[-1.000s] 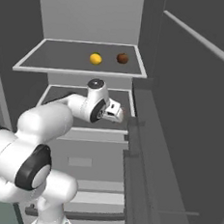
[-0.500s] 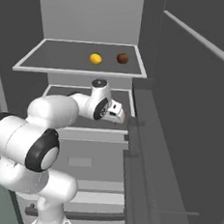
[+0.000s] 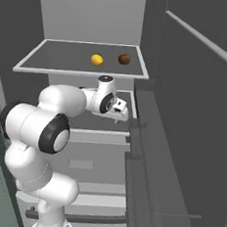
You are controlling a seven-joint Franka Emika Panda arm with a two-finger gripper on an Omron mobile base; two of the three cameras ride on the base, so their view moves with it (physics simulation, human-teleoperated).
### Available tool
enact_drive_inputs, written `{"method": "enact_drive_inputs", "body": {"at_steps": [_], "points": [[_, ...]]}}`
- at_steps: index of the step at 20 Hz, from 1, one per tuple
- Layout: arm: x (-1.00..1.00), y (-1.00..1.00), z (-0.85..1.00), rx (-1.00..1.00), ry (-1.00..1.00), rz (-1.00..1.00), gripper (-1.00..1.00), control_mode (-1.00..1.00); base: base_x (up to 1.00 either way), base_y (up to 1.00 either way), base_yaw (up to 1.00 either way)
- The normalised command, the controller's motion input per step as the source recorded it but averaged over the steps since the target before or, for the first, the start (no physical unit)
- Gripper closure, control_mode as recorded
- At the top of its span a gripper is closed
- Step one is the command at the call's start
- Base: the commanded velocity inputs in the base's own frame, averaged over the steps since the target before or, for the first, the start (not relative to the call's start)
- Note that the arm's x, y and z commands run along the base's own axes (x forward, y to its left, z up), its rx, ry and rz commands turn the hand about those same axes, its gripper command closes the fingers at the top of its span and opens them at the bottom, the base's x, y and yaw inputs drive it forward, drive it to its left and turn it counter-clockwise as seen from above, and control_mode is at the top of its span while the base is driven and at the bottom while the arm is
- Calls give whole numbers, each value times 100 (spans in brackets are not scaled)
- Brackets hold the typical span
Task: Open the fridge, remove the apple, lemon, and steak, and place them on any counter.
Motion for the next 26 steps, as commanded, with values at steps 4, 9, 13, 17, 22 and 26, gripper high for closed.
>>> {"method": "enact_drive_inputs", "body": {"at_steps": [4,9,13,17,22,26], "points": [[30,-5,-30,0,0,0,-100,-100,0,0,0],[30,-7,-28,0,0,0,-100,-100,0,0,0],[27,-4,-18,0,0,0,-100,-100,0,0,0],[29,-4,-3,0,0,0,-100,-100,0,0,0],[28,-5,-9,0,0,0,-100,-100,0,0,0],[27,-2,-16,0,0,0,-100,-100,0,0,0]]}}
